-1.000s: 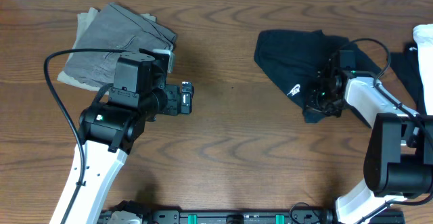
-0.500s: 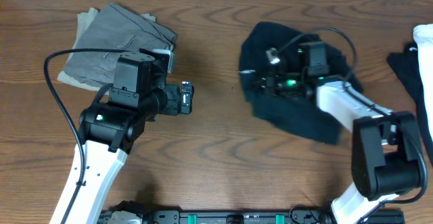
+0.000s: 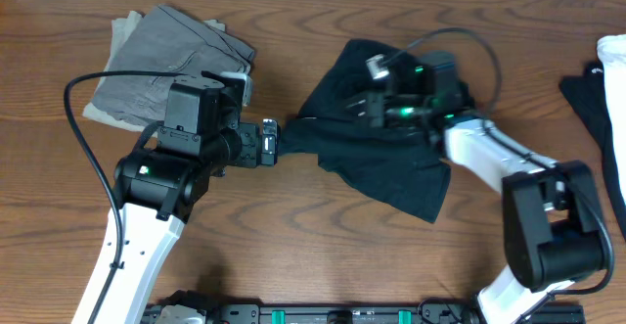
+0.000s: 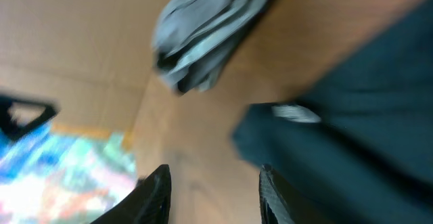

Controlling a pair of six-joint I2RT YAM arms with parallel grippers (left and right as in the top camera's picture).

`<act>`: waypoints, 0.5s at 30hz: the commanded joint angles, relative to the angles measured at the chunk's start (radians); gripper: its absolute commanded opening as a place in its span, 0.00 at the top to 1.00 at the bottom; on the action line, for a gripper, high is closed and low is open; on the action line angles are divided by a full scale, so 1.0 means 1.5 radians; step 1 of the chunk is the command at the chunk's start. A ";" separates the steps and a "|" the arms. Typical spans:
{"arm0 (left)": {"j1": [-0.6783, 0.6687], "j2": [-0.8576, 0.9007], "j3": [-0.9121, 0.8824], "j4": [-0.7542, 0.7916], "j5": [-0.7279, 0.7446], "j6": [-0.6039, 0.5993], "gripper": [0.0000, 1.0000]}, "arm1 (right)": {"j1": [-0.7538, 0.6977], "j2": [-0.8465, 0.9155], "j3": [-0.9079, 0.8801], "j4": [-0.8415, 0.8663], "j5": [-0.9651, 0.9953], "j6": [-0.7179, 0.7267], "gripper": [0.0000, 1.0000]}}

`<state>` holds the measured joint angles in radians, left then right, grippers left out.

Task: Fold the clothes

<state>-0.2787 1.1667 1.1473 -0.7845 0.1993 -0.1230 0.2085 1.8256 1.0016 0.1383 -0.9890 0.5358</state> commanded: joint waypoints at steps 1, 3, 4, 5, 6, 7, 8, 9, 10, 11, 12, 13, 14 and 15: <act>-0.001 0.011 0.014 -0.006 0.031 0.011 0.02 | -0.063 -0.002 0.004 -0.042 0.062 -0.057 0.60; -0.002 0.025 0.014 -0.011 0.047 0.011 0.02 | -0.099 -0.002 0.004 -0.093 0.112 -0.085 0.60; -0.002 0.033 0.014 -0.013 0.047 0.011 0.02 | -0.113 -0.002 0.004 -0.117 0.143 -0.095 0.60; -0.002 0.040 0.014 -0.015 0.047 0.011 0.02 | -0.132 -0.002 0.004 -0.149 0.192 -0.102 0.60; -0.002 0.046 0.014 -0.015 0.047 0.011 0.02 | -0.145 -0.002 0.004 -0.171 0.232 -0.110 0.60; -0.002 0.052 0.014 -0.014 0.049 0.011 0.02 | -0.158 -0.002 0.004 -0.196 0.285 -0.116 0.63; -0.002 0.057 0.014 -0.013 0.052 0.011 0.02 | -0.168 -0.002 0.004 -0.217 0.341 -0.116 0.64; -0.002 0.061 0.014 -0.012 0.054 0.011 0.02 | -0.175 -0.002 0.004 -0.230 0.381 -0.119 0.65; -0.002 0.065 0.014 -0.012 0.054 0.011 0.02 | -0.180 -0.002 0.004 -0.238 0.415 -0.140 0.65; -0.002 0.068 0.014 -0.012 0.054 0.011 0.02 | -0.182 -0.002 0.004 -0.238 0.433 -0.160 0.62; -0.002 0.069 0.014 -0.012 0.054 0.011 0.02 | -0.183 -0.002 0.004 -0.234 0.451 -0.175 0.56; -0.002 0.071 0.014 -0.012 0.054 0.011 0.02 | -0.182 -0.002 0.004 -0.229 0.473 -0.184 0.54; -0.002 0.071 0.014 -0.010 0.054 0.011 0.02 | -0.182 -0.001 0.004 -0.219 0.506 -0.191 0.53; -0.002 0.071 0.014 -0.009 0.054 0.011 0.02 | -0.182 -0.001 0.004 -0.209 0.532 -0.194 0.53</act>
<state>-0.2787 1.2697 1.1473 -0.8028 0.2642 -0.1230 -0.0666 1.8256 1.0031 -0.1951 -0.3847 0.3229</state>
